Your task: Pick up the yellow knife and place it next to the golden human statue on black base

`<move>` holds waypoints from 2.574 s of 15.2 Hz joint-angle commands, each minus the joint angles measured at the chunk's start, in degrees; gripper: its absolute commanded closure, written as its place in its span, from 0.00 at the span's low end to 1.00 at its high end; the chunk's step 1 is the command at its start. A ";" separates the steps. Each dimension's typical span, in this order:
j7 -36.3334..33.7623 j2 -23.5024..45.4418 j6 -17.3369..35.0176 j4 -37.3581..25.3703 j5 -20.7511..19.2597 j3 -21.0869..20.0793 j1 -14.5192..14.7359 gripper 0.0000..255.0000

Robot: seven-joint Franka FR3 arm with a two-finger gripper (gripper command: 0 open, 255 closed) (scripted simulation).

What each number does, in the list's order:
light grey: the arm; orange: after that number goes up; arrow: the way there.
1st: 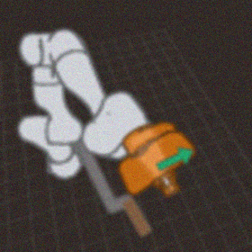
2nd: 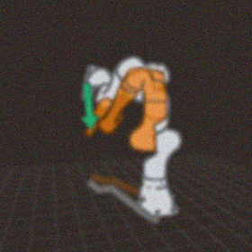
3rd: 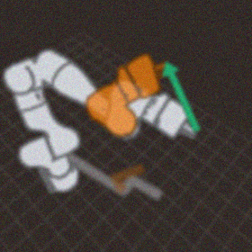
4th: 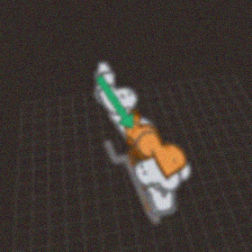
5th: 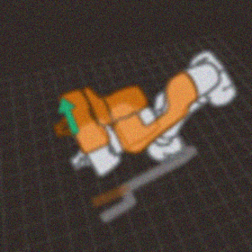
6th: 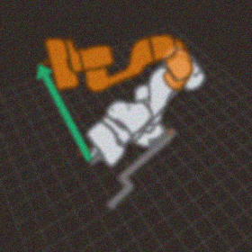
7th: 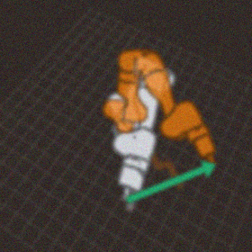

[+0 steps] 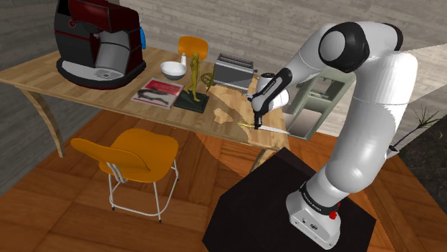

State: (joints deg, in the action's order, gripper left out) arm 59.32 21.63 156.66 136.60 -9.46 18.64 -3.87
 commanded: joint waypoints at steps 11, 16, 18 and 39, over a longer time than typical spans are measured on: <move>-0.62 -9.75 -8.76 0.83 -2.61 1.84 1.71 1.00; -0.76 -13.43 -12.63 0.53 -3.55 2.21 2.10 1.00; -0.79 -14.83 -14.20 0.32 -3.89 2.30 2.23 1.00; -0.23 -26.73 -31.00 -4.93 -5.73 1.88 2.93 1.00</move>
State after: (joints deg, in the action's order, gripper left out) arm 59.04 -4.79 126.39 132.06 -15.19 20.58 -0.98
